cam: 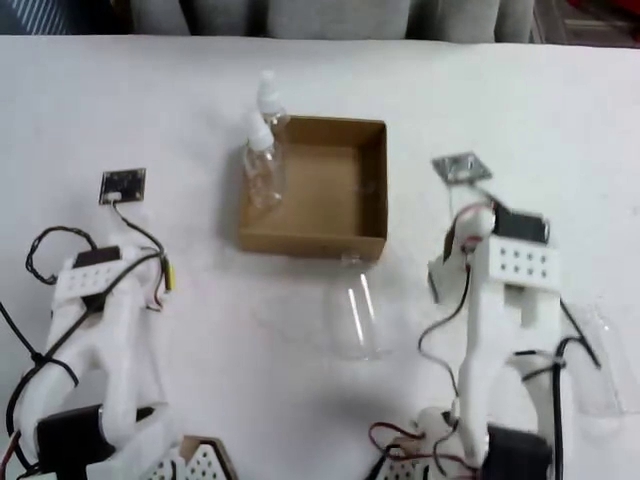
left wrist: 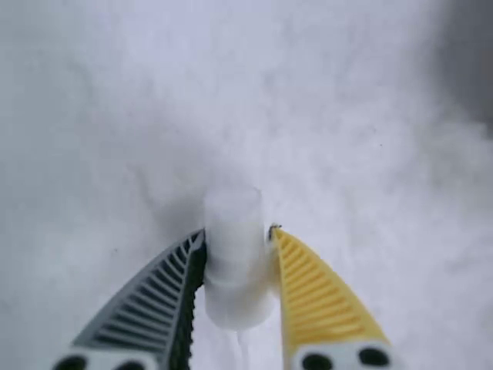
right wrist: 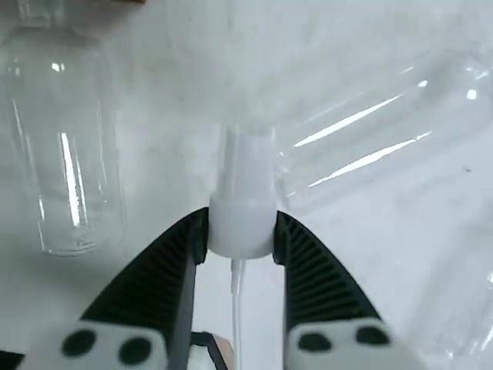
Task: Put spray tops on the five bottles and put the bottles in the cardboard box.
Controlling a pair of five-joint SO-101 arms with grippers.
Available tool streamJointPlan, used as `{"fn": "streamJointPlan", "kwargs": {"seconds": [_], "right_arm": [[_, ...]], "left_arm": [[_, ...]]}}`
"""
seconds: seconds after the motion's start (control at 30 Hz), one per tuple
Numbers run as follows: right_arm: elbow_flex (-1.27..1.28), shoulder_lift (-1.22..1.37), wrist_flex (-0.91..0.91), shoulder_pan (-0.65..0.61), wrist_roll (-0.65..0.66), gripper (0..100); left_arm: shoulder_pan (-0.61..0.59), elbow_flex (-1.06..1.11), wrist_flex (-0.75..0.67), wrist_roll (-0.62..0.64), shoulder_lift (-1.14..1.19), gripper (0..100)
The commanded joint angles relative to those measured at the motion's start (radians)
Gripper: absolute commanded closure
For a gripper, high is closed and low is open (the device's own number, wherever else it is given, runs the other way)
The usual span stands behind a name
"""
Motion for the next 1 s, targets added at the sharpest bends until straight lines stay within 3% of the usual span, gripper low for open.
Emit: {"fn": "streamJointPlan", "kwargs": {"seconds": [0.0,0.13,0.33,0.53,0.73,0.97], "right_arm": [[0.169,-0.096,-0.143,0.007,0.017,98.1],[0.296,-0.122,-0.263,0.008,0.018,95.7],[0.308,-0.096,-0.272,0.008,0.043,75.3],[0.176,-0.105,-0.104,0.061,0.181,69.2],[0.035,-0.131,0.090,0.209,0.311,71.9],[-0.018,-0.222,0.114,0.503,0.537,96.1]], "left_arm": [[0.015,-0.003,-0.025,-0.011,-0.045,98],[0.015,-0.003,-0.025,-0.012,-0.045,98],[0.015,-0.003,-0.025,-0.012,-0.045,98],[0.015,-0.003,-0.025,-0.012,-0.045,98],[0.015,-0.003,-0.025,-0.012,-0.045,98],[0.015,-0.003,-0.025,-0.012,-0.045,98]]}}
